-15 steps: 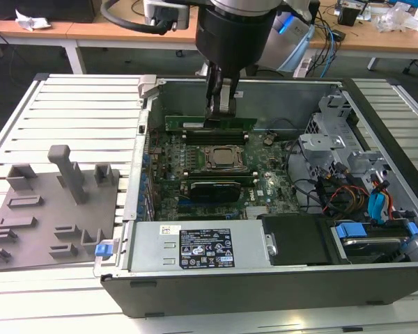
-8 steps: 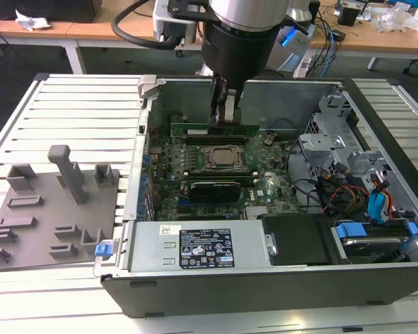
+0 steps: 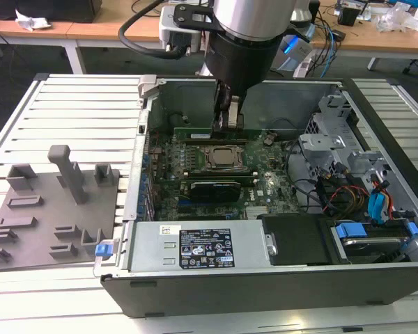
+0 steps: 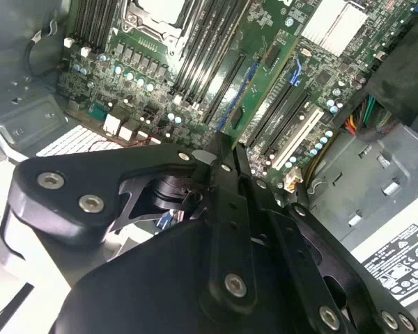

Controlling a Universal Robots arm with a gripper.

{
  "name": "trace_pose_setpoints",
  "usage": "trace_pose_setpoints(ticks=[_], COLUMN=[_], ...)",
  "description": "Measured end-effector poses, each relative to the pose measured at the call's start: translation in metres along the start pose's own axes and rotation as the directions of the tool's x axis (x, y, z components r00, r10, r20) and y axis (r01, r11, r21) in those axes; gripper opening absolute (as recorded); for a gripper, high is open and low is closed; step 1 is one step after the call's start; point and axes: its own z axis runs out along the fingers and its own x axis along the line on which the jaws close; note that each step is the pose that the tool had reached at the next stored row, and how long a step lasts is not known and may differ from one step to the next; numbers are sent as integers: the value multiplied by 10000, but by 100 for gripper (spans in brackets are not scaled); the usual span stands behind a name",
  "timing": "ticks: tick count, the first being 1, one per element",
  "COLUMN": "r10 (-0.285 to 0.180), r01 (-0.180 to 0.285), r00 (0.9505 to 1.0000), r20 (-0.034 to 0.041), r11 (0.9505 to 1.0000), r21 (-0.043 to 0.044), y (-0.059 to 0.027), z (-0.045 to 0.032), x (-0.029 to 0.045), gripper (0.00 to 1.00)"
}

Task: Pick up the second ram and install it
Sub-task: 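Pick up the second ram and move it above second insertion slot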

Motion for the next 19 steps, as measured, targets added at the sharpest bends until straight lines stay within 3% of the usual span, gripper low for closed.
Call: trace_pose_setpoints(ticks=[12,15,19], r10=[3,3,7], r01=[-3,-3,-7], r00=[10000,10000,10000], r20=[-2,1,-1], r11=[10000,10000,10000], r21=[-24,-28,-59], y=[-122,-155,-273], z=[121,150,184], x=[6,-18,-82], gripper=[14,14,14])
